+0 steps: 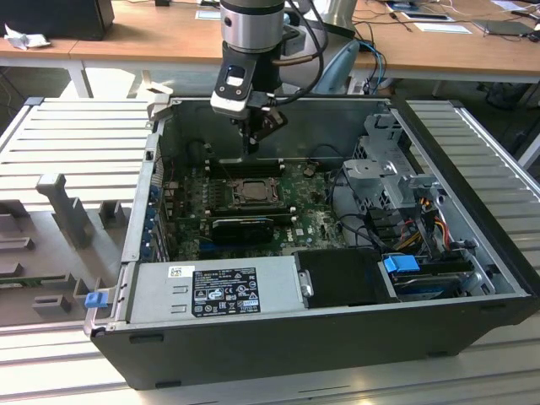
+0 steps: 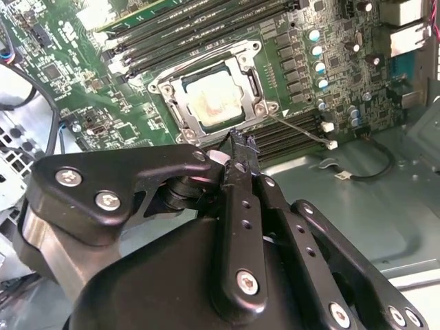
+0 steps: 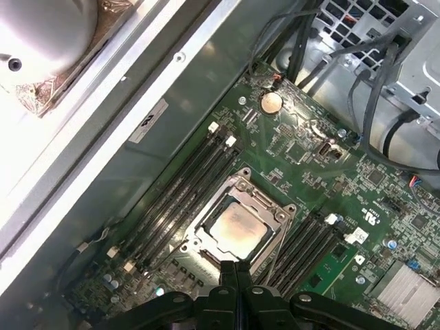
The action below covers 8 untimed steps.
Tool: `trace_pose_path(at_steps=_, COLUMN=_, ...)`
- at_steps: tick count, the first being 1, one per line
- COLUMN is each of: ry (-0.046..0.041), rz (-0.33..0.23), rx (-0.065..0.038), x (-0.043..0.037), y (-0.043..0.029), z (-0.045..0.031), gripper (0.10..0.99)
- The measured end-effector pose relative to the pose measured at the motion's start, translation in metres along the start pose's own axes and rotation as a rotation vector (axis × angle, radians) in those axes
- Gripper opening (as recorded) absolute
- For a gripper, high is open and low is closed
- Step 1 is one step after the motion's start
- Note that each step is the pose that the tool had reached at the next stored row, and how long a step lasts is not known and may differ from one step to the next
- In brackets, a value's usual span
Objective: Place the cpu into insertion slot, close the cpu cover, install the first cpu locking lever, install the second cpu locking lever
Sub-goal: 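Install the first cpu locking lever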
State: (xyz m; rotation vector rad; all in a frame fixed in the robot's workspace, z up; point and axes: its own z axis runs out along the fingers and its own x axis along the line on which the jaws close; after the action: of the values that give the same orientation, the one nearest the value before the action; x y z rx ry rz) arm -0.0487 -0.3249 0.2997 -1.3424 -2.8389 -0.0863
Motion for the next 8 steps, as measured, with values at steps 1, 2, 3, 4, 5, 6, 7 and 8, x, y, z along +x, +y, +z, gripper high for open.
trace_pose_path(at_steps=1, ry=0.0005, rz=-0.010, rx=0.000, x=0.0000, y=0.0000, z=0.0000, gripper=0.106)
trace_pose_path(at_steps=2, ry=0.0009, rz=-0.019, rx=0.000, x=0.0000, y=0.0000, z=0.0000, gripper=0.106)
trace_pose_path(at_steps=3, ry=0.0016, rz=-0.033, rx=0.001, x=0.0000, y=0.0000, z=0.0000, gripper=0.106)
trace_pose_path(at_steps=4, ry=0.0022, rz=-0.044, rx=0.001, x=0.0000, y=0.0000, z=0.0000, gripper=0.106)
trace_pose_path(at_steps=5, ry=0.0035, rz=-0.070, rx=0.002, x=0.0000, y=0.0000, z=0.0002, gripper=0.106)
trace_pose_path(at_steps=6, ry=0.0047, rz=-0.094, rx=0.002, x=0.0000, y=0.0000, z=0.0004, gripper=0.106)
trace_pose_path(at_steps=7, ry=0.0056, rz=-0.112, rx=0.003, x=0.0000, y=0.0000, z=0.0007, gripper=0.106)
trace_pose_path(at_steps=8, ry=0.0073, rz=-0.146, rx=0.003, x=0.0000, y=0.0000, z=0.0013, gripper=0.106)
